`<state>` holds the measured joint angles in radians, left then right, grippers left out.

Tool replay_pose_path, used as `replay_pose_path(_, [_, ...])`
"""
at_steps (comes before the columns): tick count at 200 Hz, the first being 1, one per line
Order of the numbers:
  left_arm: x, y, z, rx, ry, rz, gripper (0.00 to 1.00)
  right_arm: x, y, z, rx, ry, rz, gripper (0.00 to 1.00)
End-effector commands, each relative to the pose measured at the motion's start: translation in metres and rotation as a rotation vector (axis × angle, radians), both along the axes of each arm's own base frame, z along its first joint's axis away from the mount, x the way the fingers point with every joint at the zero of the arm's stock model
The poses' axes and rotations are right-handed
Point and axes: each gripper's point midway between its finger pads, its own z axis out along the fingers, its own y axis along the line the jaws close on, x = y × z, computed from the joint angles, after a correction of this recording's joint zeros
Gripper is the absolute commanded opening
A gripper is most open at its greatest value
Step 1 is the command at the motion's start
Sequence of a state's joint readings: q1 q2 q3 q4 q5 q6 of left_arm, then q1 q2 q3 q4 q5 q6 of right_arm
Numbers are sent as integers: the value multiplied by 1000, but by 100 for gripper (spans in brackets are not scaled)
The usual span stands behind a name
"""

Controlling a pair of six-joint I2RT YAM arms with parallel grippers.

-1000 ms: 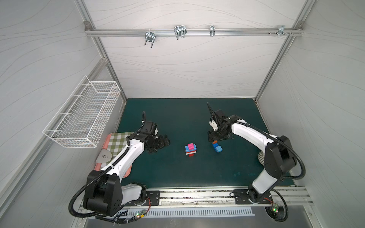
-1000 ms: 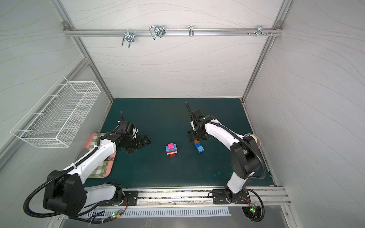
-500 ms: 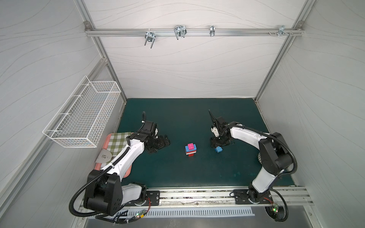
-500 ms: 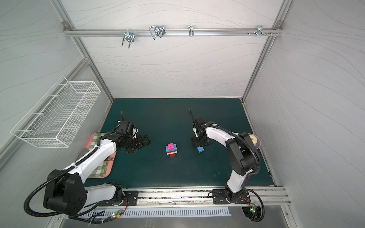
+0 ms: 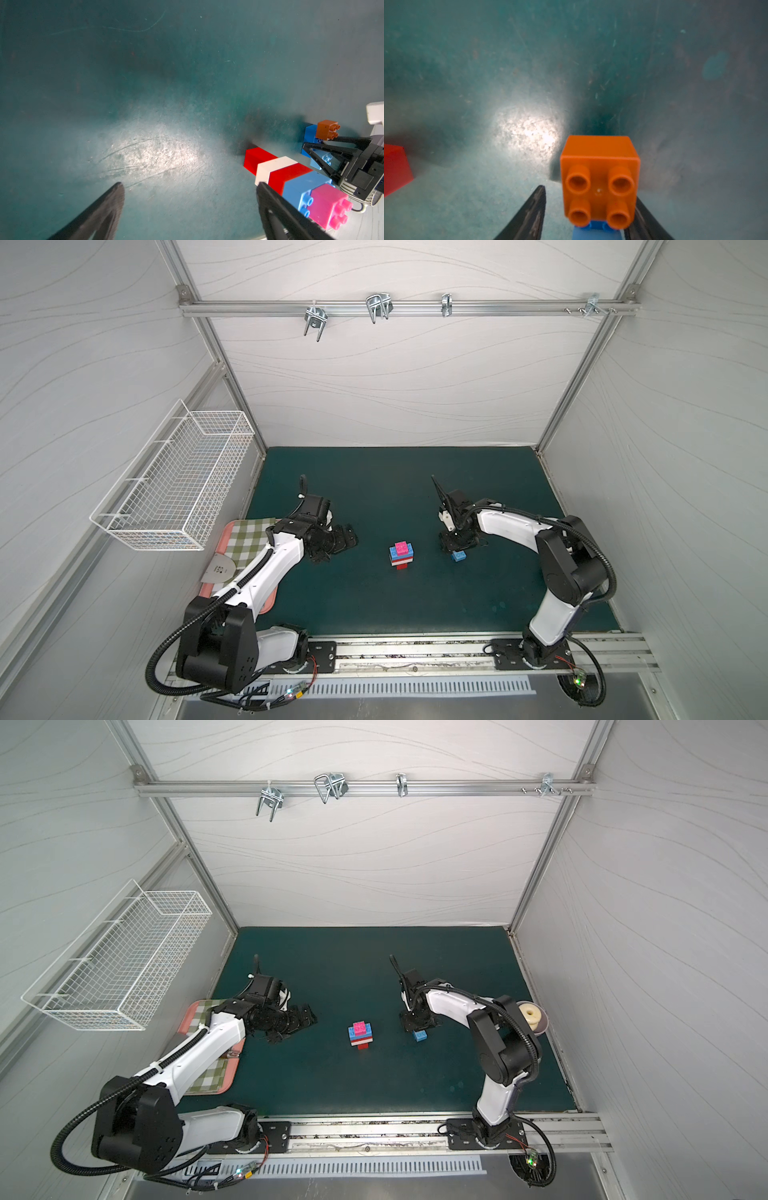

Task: Assemble a carrot with lego
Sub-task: Pick up the lego brick from the center of the board.

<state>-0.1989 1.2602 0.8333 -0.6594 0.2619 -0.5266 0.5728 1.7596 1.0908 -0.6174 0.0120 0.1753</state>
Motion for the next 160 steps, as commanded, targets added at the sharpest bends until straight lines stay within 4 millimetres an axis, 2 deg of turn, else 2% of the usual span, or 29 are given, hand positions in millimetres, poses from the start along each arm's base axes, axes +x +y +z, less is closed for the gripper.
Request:
replay_pose_path(1, [6,3,0,12,-18,7,99,4,-3,3,-24,-28,10,55])
replay_pose_path(160, [5,4,0,14,-17,12,99,6,-2,3,-40,-38,14,37])
